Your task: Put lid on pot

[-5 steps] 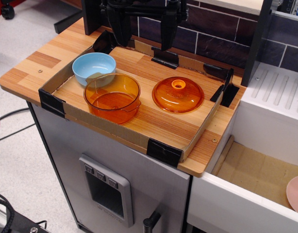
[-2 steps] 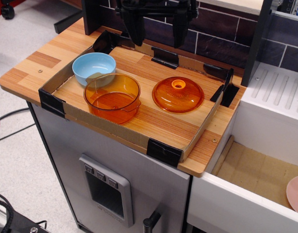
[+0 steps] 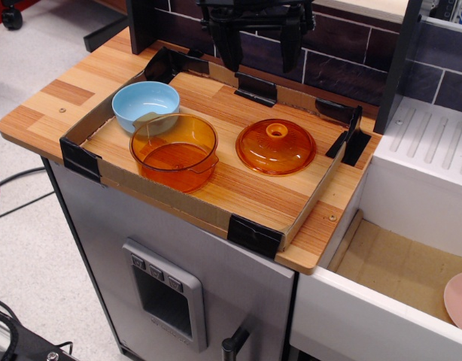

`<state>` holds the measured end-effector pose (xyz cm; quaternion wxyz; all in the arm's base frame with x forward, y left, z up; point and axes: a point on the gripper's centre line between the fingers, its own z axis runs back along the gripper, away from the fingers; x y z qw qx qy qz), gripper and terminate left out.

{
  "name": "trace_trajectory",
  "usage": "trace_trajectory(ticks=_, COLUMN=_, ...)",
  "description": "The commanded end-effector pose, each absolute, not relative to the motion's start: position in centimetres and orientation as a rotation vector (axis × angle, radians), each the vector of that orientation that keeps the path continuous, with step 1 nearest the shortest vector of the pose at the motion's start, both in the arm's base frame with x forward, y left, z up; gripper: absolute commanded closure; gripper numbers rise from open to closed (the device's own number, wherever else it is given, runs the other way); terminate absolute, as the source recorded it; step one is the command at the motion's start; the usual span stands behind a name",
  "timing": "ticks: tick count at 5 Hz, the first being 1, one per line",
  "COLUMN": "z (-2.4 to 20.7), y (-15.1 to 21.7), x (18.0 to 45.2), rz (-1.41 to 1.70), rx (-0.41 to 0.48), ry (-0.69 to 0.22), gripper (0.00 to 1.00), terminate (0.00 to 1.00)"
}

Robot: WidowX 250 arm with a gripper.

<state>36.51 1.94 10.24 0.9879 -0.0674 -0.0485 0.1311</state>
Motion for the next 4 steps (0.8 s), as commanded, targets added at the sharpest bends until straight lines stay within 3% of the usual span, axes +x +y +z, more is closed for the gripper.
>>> trace_trajectory(ticks=1, z=10.8, y=1.9, x=38.1, rz=0.24, rx=-0.139, ry=-0.157, gripper=0.0, terminate=0.0)
trace_trajectory(ticks=4, z=7.2, y=-0.2, x=38.0, rz=0.218, rx=-0.111, ry=-0.133, gripper=0.0, terminate=0.0)
